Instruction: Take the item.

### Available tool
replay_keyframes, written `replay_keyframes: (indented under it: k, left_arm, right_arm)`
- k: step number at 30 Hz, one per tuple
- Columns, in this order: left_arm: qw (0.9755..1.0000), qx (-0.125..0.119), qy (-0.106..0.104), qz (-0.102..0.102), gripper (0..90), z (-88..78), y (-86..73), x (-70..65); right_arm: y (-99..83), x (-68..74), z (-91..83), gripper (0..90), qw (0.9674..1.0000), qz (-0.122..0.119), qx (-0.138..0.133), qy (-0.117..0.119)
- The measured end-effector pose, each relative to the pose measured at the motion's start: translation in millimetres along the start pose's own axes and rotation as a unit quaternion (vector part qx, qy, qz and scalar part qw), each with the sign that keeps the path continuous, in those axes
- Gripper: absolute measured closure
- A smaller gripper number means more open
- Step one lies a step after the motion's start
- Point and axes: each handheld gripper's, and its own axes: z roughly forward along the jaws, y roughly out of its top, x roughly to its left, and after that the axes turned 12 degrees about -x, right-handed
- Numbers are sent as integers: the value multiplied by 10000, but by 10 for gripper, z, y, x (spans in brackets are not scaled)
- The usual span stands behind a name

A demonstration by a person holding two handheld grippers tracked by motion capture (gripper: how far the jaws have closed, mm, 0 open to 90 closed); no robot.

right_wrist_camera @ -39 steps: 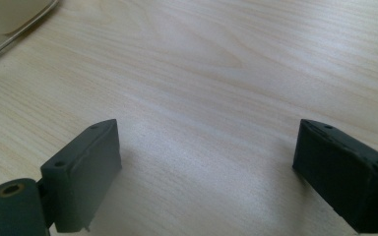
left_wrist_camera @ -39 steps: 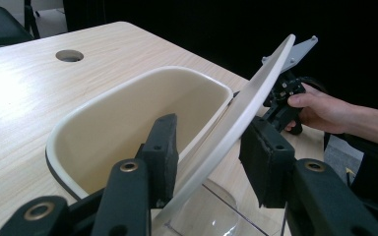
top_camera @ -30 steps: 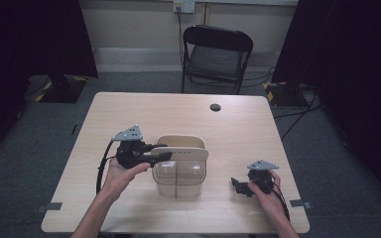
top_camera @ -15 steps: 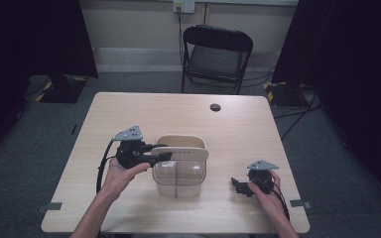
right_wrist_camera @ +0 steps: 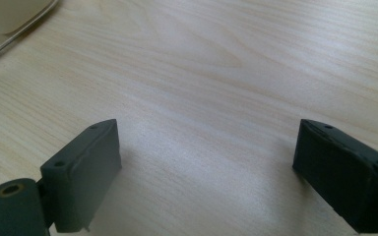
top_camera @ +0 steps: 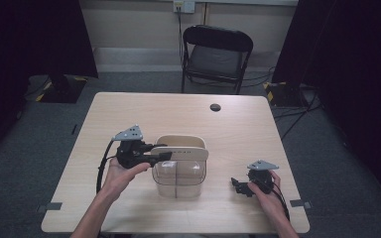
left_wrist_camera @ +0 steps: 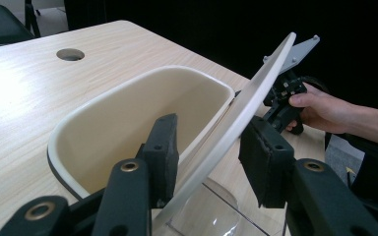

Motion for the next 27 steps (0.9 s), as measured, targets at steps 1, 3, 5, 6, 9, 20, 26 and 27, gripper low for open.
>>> replay_keyframes:
  k: [1,3,5,6,9,20,26,27]
  left_arm:
    - [10000,-3,0,-26,588,2,0,0]
    - [10000,-12,-18,-36,588,6,2,7]
    - [10000,-6,-15,-40,588,4,1,2]
    - [10000,-1,-7,-33,588,5,1,0]
    - [10000,-7,3,-38,586,6,1,-1]
    - [10000,-5,5,-22,586,5,0,-3]
    - [10000,-7,11,-27,586,6,1,-2]
    - [10000,-8,10,-25,586,6,1,-2]
  right_arm:
    - [0,0,0,99,10000,2,1,-2]
    - [0,0,0,100,10000,1,0,0]
    - [0,0,0,99,10000,2,0,1]
    - [0,0,0,99,10000,0,-1,-1]
    - [0,0,0,99,10000,1,-1,2]
    - [0,0,0,100,10000,1,-1,1]
    - [0,0,0,99,10000,0,0,2]
    - [0,0,0,99,10000,2,0,1]
